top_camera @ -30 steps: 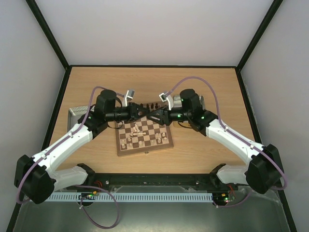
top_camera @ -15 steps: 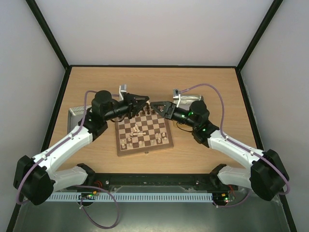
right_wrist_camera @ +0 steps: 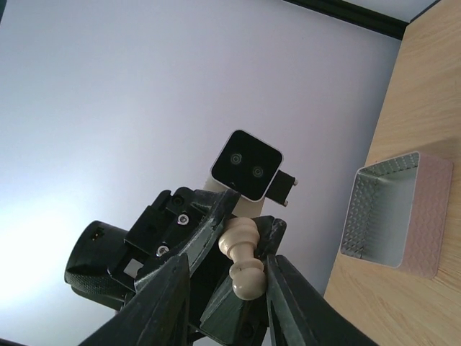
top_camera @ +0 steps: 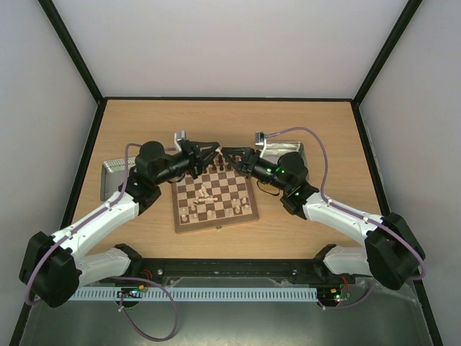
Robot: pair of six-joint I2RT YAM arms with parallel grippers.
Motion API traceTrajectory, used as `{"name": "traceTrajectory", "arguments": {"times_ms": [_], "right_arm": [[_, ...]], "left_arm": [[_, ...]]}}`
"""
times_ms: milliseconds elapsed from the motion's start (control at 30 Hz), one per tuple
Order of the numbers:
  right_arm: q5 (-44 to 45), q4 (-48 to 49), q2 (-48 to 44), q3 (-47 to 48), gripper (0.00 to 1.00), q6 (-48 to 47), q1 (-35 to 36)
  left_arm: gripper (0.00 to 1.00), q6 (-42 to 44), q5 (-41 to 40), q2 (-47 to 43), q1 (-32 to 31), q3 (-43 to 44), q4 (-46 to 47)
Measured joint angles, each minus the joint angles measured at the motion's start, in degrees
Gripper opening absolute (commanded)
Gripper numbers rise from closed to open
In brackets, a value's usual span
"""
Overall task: Set up the chess pieces on the board
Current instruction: Place the chess piece on the chessboard.
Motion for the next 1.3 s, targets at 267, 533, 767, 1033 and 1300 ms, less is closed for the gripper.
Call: {"name": "traceTrajectory", "arguments": {"times_ms": [267, 533, 767, 1033, 1300], "right_arm": [[1.18, -1.88, 0.68, 0.63, 0.08, 0.13, 0.66], [2.19, -9.92, 0.72, 4.07, 0.02, -1.18, 1.07], [4.83, -28.55, 0.68, 11.10, 0.02, -6.95, 1.38], [13.31, -65.88, 11.96, 31.32, 0.02, -26.71, 1.60], [20.31, -92.04, 28.24, 45.62, 0.02, -39.10, 5.14]], "left_arm": [[0.10, -1.68, -0.24, -0.04, 0.00, -1.07, 1.92], [0.27, -0.44, -2.60, -0.94, 0.07, -2.29, 1.53], [0.69, 8.68, -5.75, -4.68, 0.17, -3.80, -8.57], [0.76, 32.11, -24.96, -12.98, 0.55, -3.85, -34.18], [0.76, 49.13, -34.01, -21.38, 0.76, -3.82, -47.28]]}}
